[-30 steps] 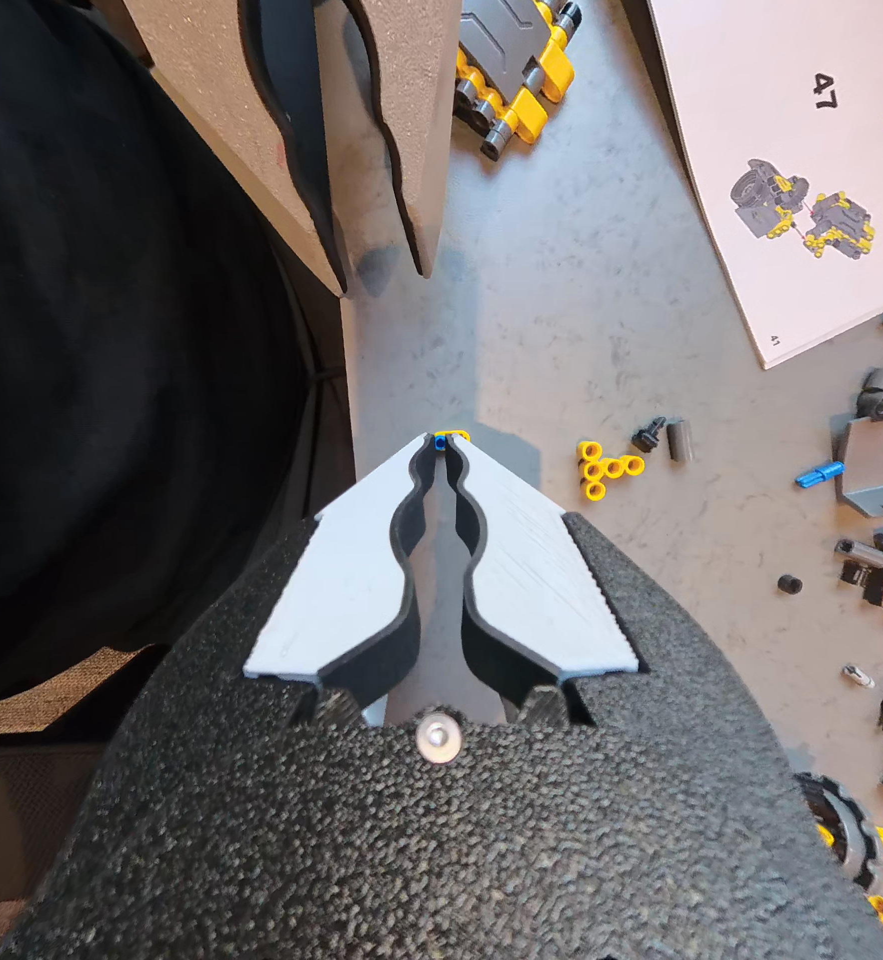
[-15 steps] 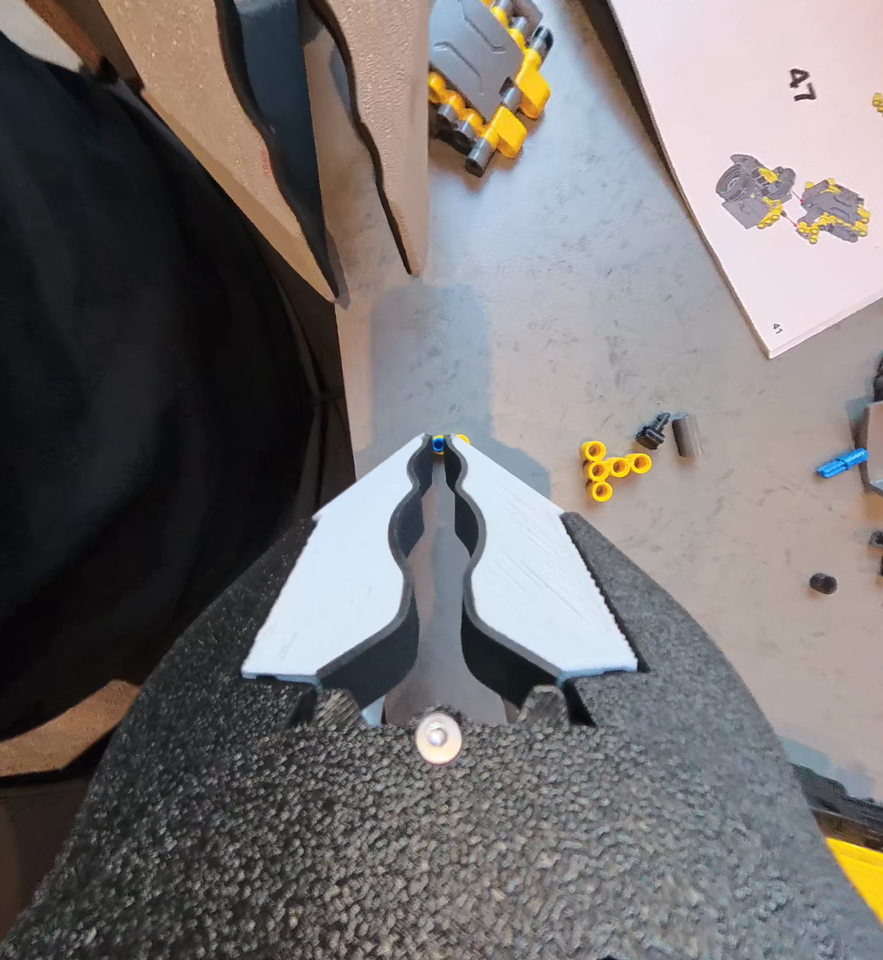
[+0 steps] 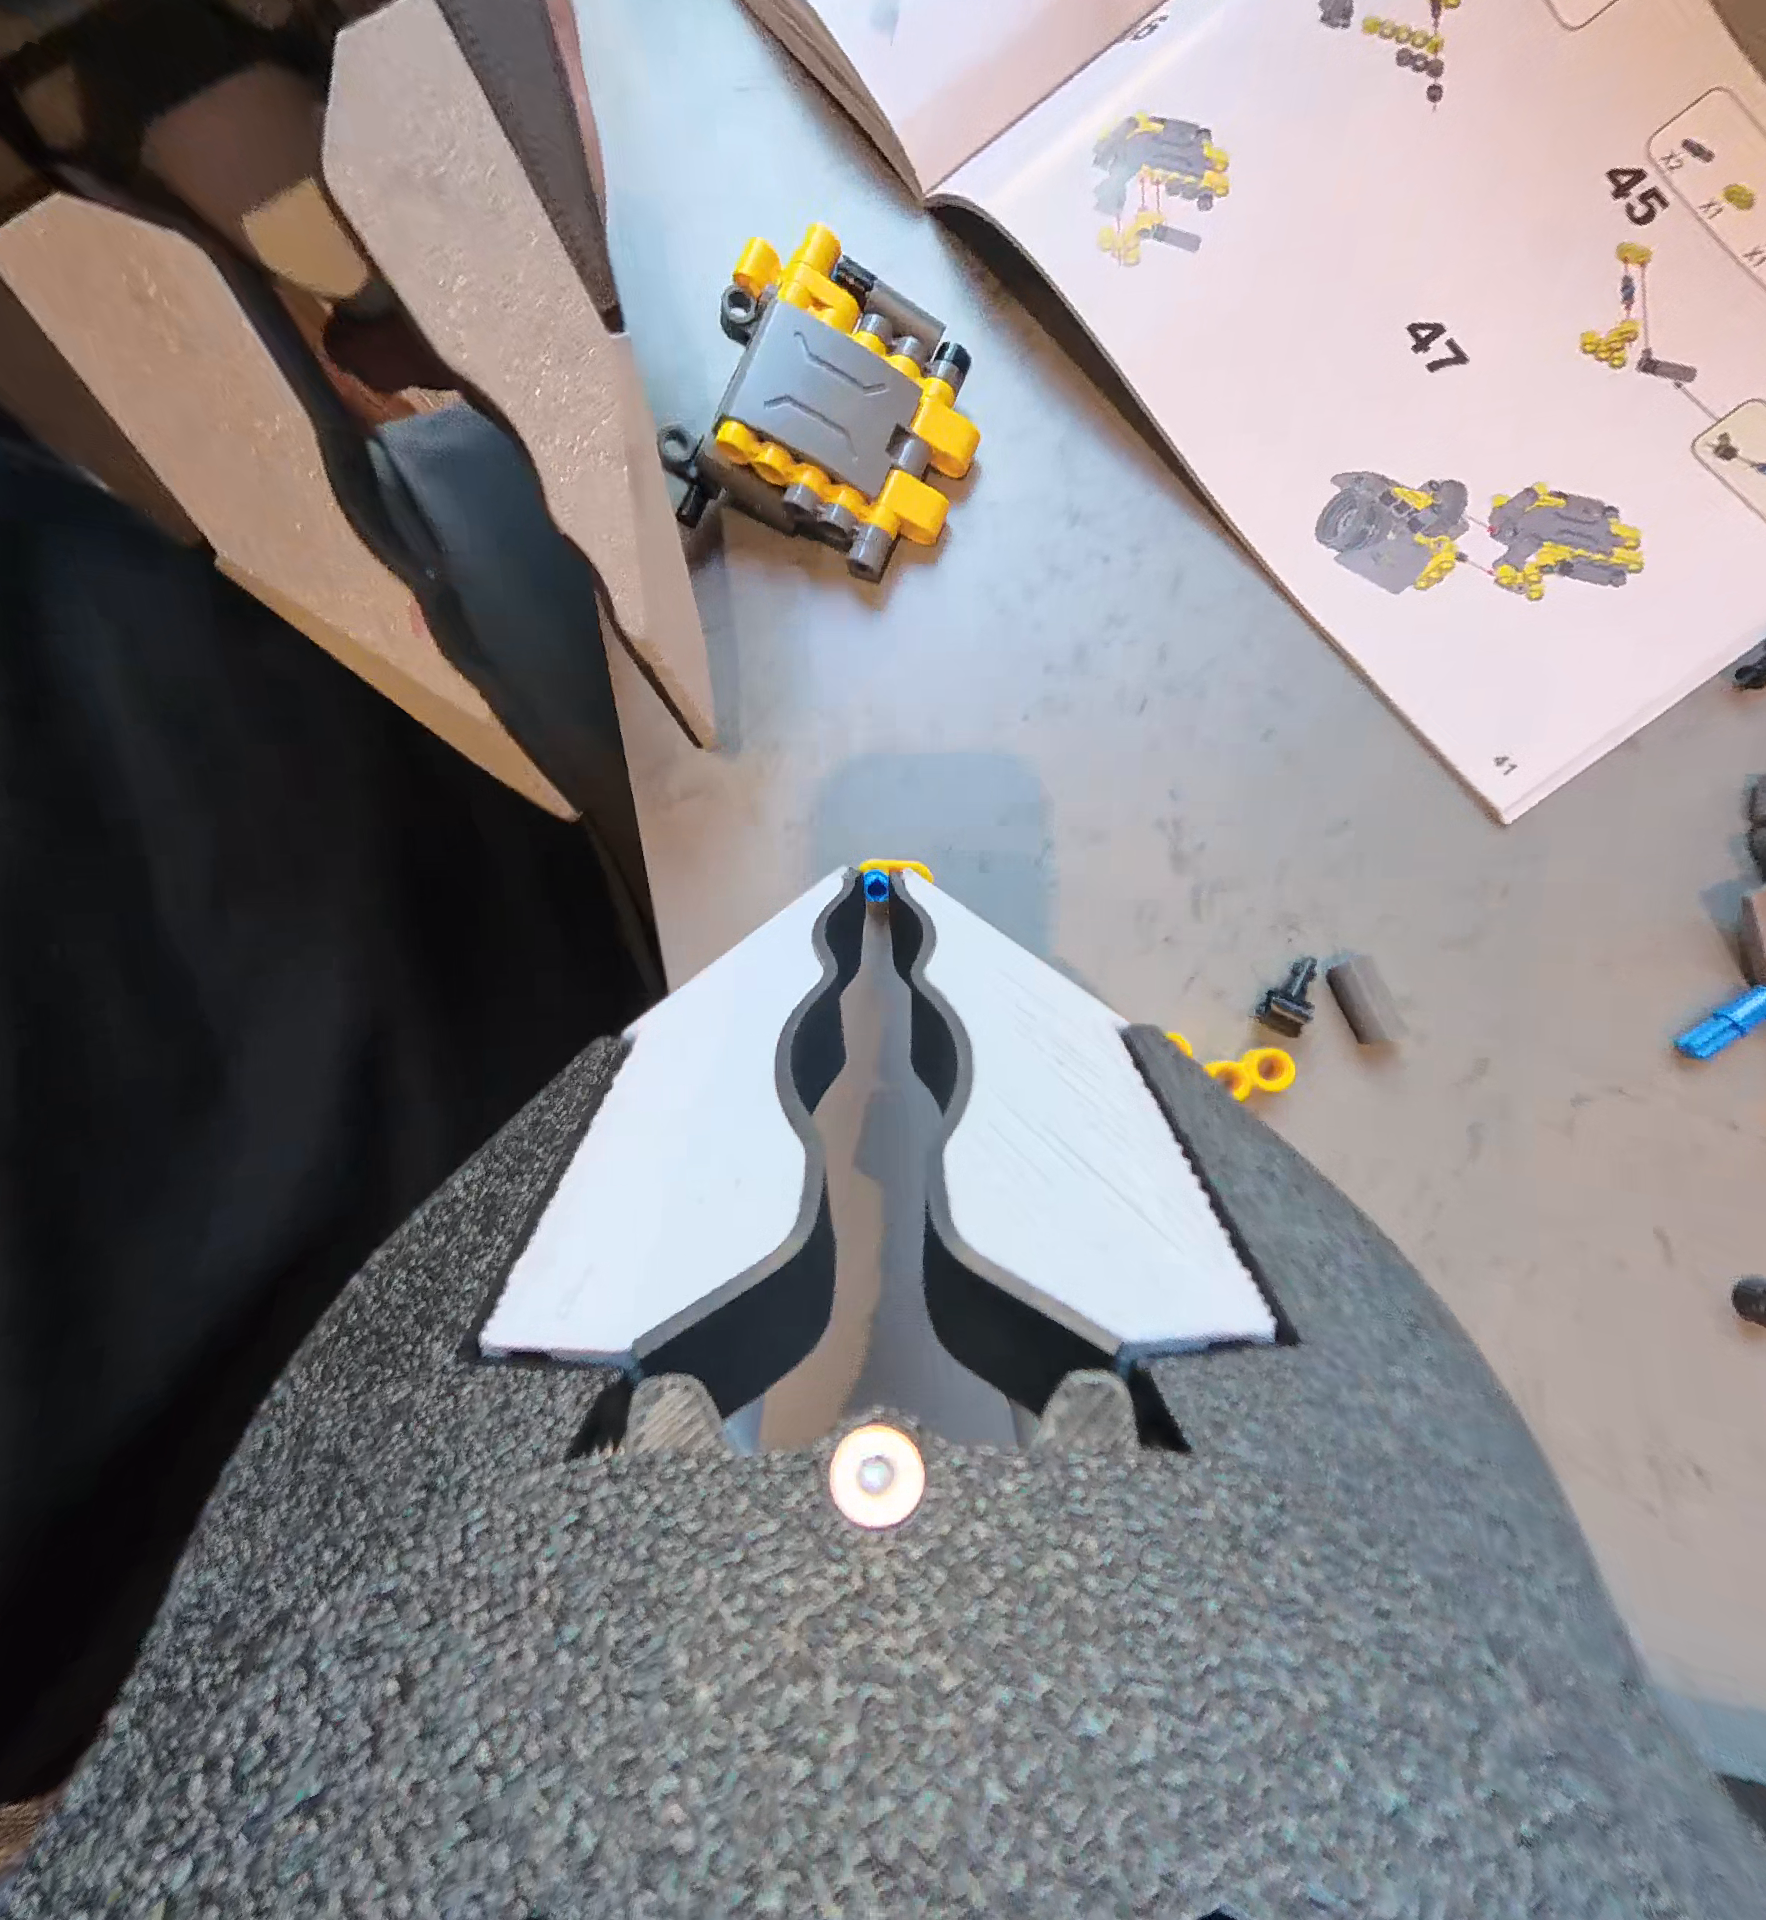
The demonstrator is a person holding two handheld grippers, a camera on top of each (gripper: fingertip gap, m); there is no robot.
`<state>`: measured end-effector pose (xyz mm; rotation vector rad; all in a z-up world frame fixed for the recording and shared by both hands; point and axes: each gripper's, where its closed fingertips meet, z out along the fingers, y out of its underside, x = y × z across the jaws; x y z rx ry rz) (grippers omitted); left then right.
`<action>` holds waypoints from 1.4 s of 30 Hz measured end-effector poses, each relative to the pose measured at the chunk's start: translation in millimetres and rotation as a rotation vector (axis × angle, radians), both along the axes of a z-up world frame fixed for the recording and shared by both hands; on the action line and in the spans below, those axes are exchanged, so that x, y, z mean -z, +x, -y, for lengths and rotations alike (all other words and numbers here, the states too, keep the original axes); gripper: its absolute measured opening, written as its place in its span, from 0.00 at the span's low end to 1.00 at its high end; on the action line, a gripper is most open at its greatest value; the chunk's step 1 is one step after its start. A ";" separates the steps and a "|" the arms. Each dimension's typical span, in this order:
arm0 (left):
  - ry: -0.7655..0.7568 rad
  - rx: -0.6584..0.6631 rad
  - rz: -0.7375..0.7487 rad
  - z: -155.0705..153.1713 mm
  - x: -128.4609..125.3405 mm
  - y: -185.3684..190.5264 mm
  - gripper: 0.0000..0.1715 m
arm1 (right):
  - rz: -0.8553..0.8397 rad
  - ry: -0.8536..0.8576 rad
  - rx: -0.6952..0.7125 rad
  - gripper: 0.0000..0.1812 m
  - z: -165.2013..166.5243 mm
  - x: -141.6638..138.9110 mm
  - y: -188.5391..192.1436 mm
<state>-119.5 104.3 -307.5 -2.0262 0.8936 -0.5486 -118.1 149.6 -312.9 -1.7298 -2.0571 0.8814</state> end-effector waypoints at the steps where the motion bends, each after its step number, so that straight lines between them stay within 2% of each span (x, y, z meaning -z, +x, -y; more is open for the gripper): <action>1: 0.003 -0.004 0.001 -0.3 0.0 -0.5 0.13 | 0.003 -0.011 0.003 0.02 0.6 0.2 -2.4; 7: 0.095 -0.034 0.006 -7.8 -4.5 -2.5 0.13 | -0.005 0.019 0.003 0.02 0.6 4.0 -11.3; 17: 0.116 -0.020 -0.002 -8.3 -4.1 3.7 0.13 | -0.083 -0.033 -0.002 0.12 2.9 0.0 -15.4; 24: 0.123 -0.044 0.018 -11.9 -5.9 1.5 0.13 | -0.147 -0.071 0.036 0.18 -7.2 -7.1 -10.3; 30: 0.147 -0.054 0.012 -13.6 -5.7 0.5 0.13 | -0.246 -0.050 0.079 0.17 -22.4 -19.5 -1.9; 42: 0.148 -0.066 0.012 -15.4 -4.0 -0.1 0.13 | -0.148 0.049 0.008 0.17 -13.6 9.8 3.3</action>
